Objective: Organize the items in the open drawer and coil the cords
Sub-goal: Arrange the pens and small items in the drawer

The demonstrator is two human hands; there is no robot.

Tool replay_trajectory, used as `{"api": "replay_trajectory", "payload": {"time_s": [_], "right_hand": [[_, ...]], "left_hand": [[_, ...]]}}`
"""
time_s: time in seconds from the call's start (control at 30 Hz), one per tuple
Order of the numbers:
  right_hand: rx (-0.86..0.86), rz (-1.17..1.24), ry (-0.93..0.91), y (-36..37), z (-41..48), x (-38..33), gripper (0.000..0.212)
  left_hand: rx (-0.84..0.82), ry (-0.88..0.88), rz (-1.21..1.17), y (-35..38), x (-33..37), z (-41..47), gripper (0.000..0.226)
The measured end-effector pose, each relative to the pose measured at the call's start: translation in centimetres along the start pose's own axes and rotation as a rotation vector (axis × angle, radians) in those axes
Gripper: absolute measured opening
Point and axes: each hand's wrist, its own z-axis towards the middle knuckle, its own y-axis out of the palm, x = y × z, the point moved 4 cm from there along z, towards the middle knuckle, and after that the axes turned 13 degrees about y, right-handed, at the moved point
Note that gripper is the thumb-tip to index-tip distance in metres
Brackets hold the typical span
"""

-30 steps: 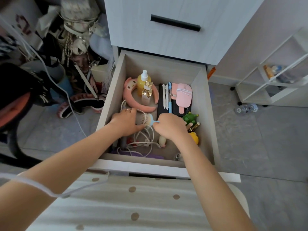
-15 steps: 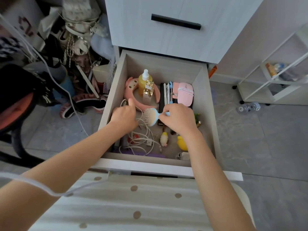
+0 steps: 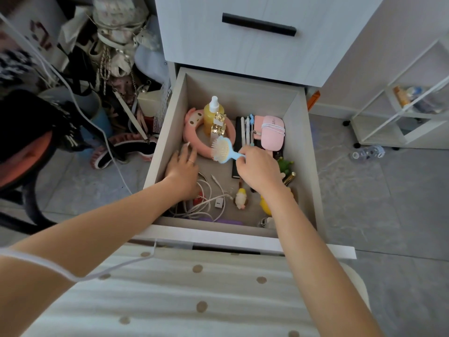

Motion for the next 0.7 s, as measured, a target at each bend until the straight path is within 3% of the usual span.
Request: {"api": "replay_trajectory", "payload": {"time_s": [0.07,0.2,0.3,0.43,0.53,0.7], "right_hand": [[-0.019,-0.038,-0.019,0.3,0.0,-0.2,0.025],[-0.039,-0.113,-0.027,0.7,0.0,-0.2,0.029],[-0.028,-0.113,0.006,0.7,0.2,0.2,0.028],[-0.035,-0.105,0.031,0.7,0.2,0.5,0.025],[-0.051,-0.116,0.038,0.5,0.1,0.5,0.024],[-0.062,-0.124,0.052,0.4,-0.1,0.5,0.027]], "left_hand": [[0.015,-0.059,-0.004,-0.2,-0.1,0.3,0.081],[0.064,-0.071,-0.197,-0.2,0.2,0.4,0.066],[0.081,-0.117,-0.310,-0.1,0.4,0.4,0.076],[0.017,-0.111,-0.238,0.0,0.7,0.6,0.078],[-0.022,-0.111,-0.214,-0.3,0.9,0.3,0.067],[0.047,-0.147,-0.280,-1.5,0.4,-1.0,0.054]]}}
